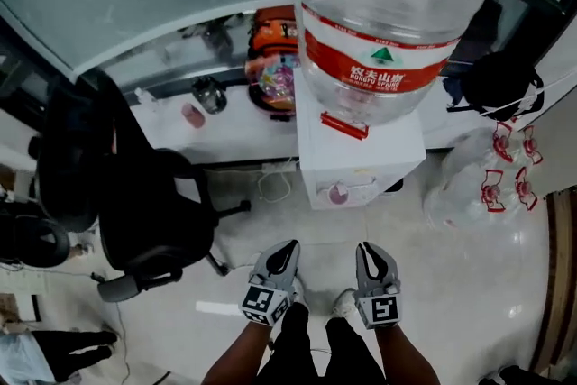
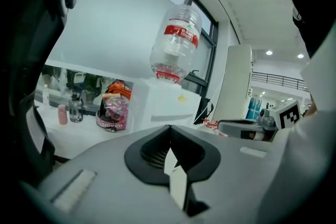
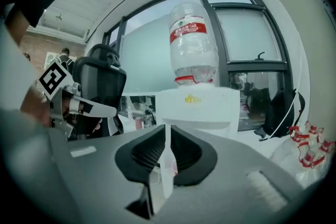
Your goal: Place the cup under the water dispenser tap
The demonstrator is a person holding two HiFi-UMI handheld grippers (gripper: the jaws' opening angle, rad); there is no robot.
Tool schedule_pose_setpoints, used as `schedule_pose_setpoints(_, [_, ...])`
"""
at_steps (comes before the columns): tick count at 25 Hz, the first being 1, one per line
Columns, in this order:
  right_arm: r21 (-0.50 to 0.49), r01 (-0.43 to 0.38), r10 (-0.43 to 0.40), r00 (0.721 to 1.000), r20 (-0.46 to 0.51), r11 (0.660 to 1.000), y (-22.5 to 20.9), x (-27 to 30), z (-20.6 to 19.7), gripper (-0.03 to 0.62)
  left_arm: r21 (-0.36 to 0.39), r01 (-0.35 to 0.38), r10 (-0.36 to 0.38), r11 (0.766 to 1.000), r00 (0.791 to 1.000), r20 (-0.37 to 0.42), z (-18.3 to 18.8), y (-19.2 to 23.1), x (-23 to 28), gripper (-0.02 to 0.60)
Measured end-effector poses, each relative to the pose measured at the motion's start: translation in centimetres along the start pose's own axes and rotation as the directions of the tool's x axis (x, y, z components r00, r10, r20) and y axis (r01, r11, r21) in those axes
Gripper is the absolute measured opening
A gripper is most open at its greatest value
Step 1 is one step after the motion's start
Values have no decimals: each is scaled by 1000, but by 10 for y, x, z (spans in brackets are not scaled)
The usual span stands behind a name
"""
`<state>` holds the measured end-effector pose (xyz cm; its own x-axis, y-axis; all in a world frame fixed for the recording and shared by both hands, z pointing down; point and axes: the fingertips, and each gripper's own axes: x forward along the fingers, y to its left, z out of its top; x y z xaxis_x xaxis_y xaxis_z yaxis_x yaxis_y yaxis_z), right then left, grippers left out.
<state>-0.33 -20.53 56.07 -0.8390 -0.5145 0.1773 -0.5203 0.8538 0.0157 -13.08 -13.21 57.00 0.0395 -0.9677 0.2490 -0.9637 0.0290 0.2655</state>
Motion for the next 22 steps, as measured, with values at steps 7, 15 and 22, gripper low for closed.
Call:
schedule_pose_setpoints(7, [-35,-28,26,999,-35,999,17,-31,64,2,90,53,-55,994,998,19,73,-28,-33,15])
schedule_pose_setpoints(15, [-63,2,-1,1000,17,998,10,-32,133,2,55,56,-58,997,997,50,111,-35,-46,15])
schedule_pose_setpoints(22, [-90,-1,7,998,66,996,6,-34,175,2,145,55,-72,988,990,118,155,-52,-63,15])
